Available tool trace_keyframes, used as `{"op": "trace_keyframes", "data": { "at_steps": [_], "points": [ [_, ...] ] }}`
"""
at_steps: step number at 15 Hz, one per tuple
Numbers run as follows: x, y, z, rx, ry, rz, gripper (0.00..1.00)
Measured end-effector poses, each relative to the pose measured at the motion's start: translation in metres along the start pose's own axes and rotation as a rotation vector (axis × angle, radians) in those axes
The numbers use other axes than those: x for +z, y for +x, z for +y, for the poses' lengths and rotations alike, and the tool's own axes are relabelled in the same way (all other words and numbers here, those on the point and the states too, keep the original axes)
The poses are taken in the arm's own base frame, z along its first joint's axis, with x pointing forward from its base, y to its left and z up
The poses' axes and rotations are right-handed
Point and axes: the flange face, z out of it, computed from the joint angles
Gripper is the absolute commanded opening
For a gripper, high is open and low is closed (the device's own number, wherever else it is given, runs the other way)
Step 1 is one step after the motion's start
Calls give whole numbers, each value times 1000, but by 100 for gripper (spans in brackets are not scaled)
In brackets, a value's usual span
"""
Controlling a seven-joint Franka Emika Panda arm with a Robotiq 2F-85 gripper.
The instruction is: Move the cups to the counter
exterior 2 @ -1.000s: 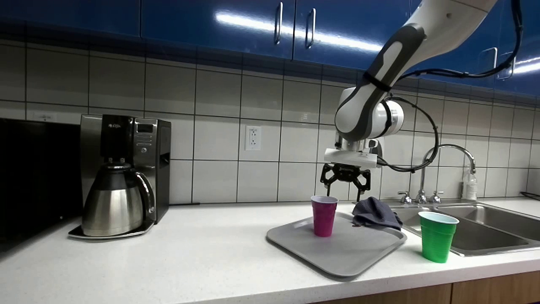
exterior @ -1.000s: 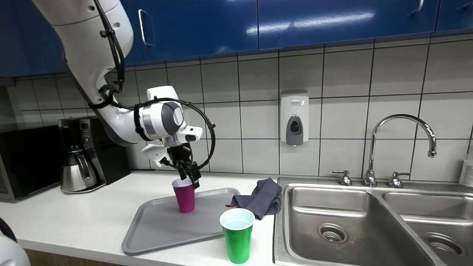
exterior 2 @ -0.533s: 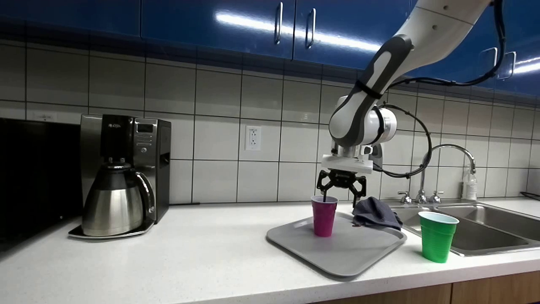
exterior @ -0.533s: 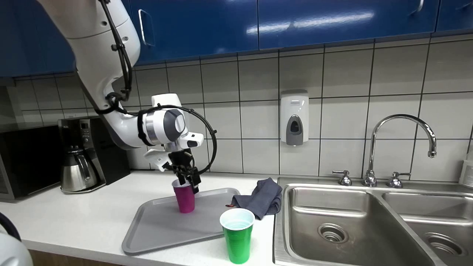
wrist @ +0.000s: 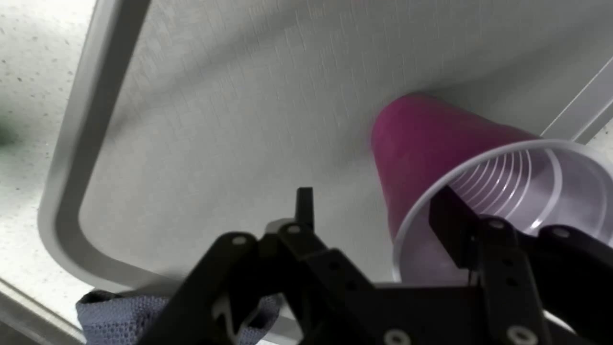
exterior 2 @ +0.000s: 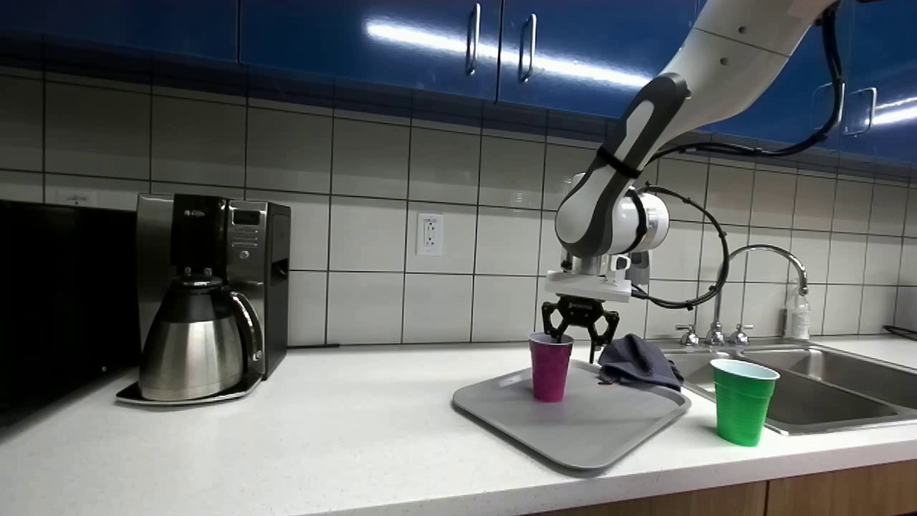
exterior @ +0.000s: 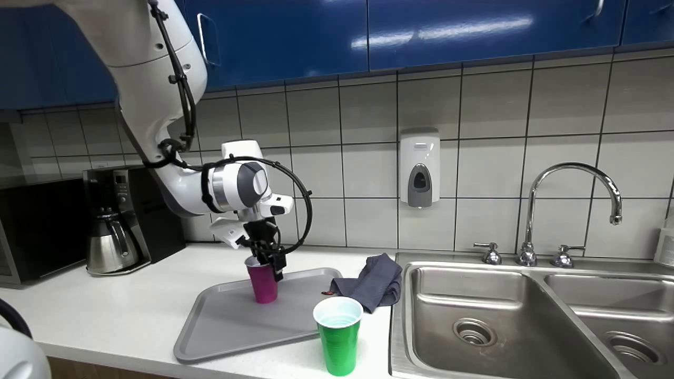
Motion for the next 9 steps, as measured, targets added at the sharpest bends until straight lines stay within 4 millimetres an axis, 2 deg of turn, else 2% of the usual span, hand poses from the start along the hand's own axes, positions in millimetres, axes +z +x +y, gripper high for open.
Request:
{"op": "trace_keyframes", "data": {
  "at_steps": [4, 5, 9],
  "points": [
    [1, 2, -2, -3, 0, 2, 3],
    [2, 2, -3, -5, 0, 2, 0],
    [0, 2, -8, -9, 6, 7, 1]
  ]
}}
